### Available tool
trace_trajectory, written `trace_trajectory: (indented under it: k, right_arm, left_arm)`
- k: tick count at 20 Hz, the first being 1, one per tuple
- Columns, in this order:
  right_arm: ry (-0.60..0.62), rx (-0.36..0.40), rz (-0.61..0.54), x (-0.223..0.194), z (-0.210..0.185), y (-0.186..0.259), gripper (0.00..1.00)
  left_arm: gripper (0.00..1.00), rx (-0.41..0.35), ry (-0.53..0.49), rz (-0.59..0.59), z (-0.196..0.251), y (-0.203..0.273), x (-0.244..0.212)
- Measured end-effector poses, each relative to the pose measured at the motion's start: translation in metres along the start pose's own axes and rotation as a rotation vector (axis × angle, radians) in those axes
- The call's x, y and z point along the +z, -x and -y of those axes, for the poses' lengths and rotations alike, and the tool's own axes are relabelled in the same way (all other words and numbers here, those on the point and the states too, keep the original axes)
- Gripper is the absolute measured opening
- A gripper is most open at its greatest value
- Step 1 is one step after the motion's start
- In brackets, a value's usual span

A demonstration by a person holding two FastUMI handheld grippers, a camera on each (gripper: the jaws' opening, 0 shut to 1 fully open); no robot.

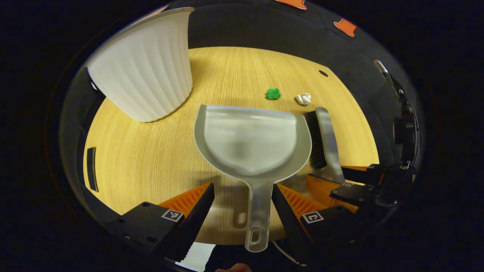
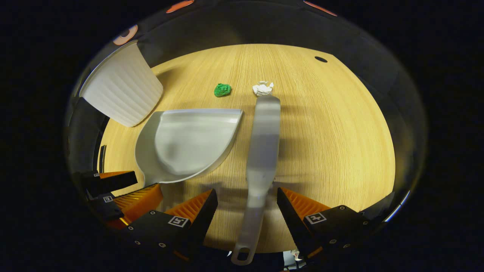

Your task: Pick up the small broom and dustpan from the desktop, sweep the trash into the dustpan with the broom, and then empty the trash into the garbage bin.

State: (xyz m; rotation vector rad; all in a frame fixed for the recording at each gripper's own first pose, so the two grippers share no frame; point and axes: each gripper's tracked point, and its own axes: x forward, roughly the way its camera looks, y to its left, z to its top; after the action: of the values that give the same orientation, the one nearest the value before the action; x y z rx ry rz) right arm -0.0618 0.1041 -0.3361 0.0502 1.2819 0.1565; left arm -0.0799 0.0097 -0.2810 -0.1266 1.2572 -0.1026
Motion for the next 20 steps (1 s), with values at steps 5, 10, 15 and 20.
trace_trajectory:
  k: [5, 10, 15, 20]
  right_arm:
    - [-0.006, -0.054, -0.059, 0.0, 0.015, -0.015, 0.95]
    - [-0.003, -0.043, -0.065, 0.012, 0.008, -0.024, 0.96]
    - [0.053, -0.041, -0.036, 0.021, 0.009, -0.029, 0.95]
    - [0.015, -0.086, -0.047, 0.022, 0.025, -0.03, 0.55]
  left_arm:
    - [0.98, 0.01, 0.019, -0.07, 0.0, -0.003, -0.002]
    - [0.92, 0.009, 0.037, -0.116, -0.005, -0.001, -0.006]
    - [0.74, 0.001, 0.031, -0.146, 0.001, -0.005, -0.005]
    - [0.67, -0.005, 0.019, -0.149, 0.001, -0.006, -0.004]
